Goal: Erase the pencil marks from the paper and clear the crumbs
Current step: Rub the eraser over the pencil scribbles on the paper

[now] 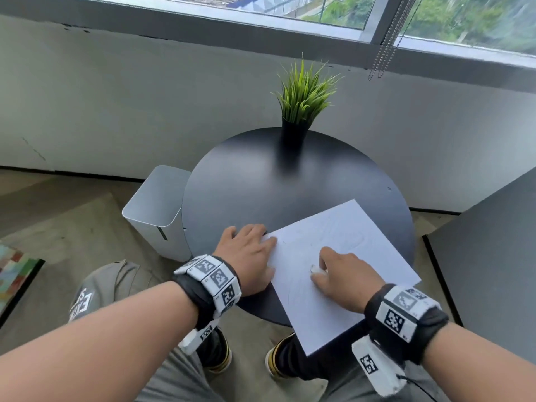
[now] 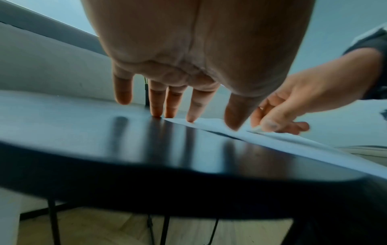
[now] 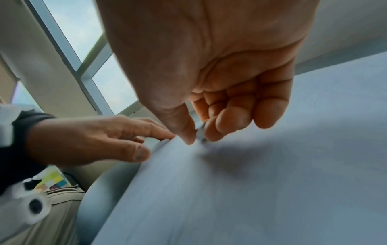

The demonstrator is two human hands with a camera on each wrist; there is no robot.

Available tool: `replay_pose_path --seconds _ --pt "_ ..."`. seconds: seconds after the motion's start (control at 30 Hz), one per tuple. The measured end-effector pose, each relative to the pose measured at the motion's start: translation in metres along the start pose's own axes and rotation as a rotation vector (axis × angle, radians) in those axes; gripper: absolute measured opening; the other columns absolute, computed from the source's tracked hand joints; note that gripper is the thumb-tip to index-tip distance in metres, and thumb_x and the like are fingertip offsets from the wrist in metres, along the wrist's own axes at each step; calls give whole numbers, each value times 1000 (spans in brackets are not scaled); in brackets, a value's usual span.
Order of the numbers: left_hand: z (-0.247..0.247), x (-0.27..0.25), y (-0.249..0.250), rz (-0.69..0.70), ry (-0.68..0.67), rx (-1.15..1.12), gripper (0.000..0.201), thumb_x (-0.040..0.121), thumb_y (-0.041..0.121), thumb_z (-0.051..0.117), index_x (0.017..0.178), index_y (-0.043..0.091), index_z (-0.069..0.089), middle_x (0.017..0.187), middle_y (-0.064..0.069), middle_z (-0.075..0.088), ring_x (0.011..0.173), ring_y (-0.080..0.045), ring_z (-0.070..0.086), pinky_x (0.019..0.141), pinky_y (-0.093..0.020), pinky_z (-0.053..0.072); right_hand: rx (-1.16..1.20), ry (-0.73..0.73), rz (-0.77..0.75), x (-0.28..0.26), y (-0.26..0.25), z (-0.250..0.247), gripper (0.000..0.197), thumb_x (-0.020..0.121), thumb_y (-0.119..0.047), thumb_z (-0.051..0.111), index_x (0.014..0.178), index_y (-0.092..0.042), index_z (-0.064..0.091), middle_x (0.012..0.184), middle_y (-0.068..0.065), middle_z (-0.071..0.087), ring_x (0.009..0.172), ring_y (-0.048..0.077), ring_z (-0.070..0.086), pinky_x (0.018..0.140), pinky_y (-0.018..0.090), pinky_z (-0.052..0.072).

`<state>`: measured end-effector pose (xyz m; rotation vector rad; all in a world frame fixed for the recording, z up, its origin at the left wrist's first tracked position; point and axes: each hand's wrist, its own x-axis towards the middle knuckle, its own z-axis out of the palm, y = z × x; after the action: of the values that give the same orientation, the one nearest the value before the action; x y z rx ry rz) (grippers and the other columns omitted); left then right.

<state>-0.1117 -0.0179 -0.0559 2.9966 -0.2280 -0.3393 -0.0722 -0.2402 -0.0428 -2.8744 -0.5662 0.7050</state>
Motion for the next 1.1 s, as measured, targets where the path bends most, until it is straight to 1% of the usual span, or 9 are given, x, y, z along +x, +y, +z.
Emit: replay_pose_path --seconds 0.1,0.2,0.4,0.57,0.73,0.9,0.97,1.03,1.1 --pt "8 -5 11 -77 -118 -16 111 73 92 33 158 23 14 167 -4 2 154 -23 -4 119 -62 0 -47 76 -78 16 -8 -9 23 94 -48 41 94 -25 42 87 2 59 83 29 56 71 40 49" --pt "14 -5 13 -92 -152 -16 130 62 100 37 159 24 -1 168 -2 -13 153 -26 -16 117 -66 -3 -116 124 -193 30 -17 -13 24 96 -47 39 99 -24 45 93 3 59 88 30 57 74 41 50" --pt "12 7 3 -76 -236 18 133 53 102 44 157 39 -11 164 -6 -28 151 -33 -24 114 -71 -2 -337 -3 -563 13 -21 -8 16 99 -36 42 108 -24 47 89 -5 41 85 25 53 63 39 43" --pt "13 11 2 -81 -258 8 133 51 102 46 154 46 -16 163 -4 -30 151 -32 -23 112 -73 2 -271 131 -364 40 -14 -21 23 98 -46 35 93 -23 35 88 -2 49 86 28 57 68 41 50" --pt "13 10 1 -66 -265 -4 132 52 103 45 153 45 -17 162 -4 -32 151 -32 -25 111 -75 3 -322 -8 -536 19 -34 -3 14 96 -29 46 108 -22 44 97 -1 51 89 22 53 62 32 32" --pt "14 9 1 -69 -255 -1 132 52 103 44 153 45 -17 163 -4 -31 151 -31 -24 111 -75 3 -248 208 -284 50 -27 -20 22 98 -42 38 90 -22 38 83 0 48 82 30 56 63 38 45" --pt "13 9 1 -68 -257 -11 132 52 102 46 154 45 -16 163 -4 -32 151 -31 -25 111 -75 2 -235 158 -395 41 -32 -15 13 96 -33 45 101 -22 46 90 1 53 87 29 57 68 41 48" --pt "13 9 0 -69 -254 -30 131 52 101 47 154 46 -15 163 -3 -32 151 -31 -26 111 -75 0 -225 48 -565 28 -39 -7 22 90 -24 53 112 -25 51 100 -2 56 89 24 57 67 41 49" --pt "15 9 0 -66 -245 -40 131 51 101 47 153 47 -14 163 -3 -32 151 -31 -26 111 -75 -1 -197 42 -556 31 -42 -8 19 91 -28 54 110 -30 52 103 -7 57 90 20 57 65 37 47"
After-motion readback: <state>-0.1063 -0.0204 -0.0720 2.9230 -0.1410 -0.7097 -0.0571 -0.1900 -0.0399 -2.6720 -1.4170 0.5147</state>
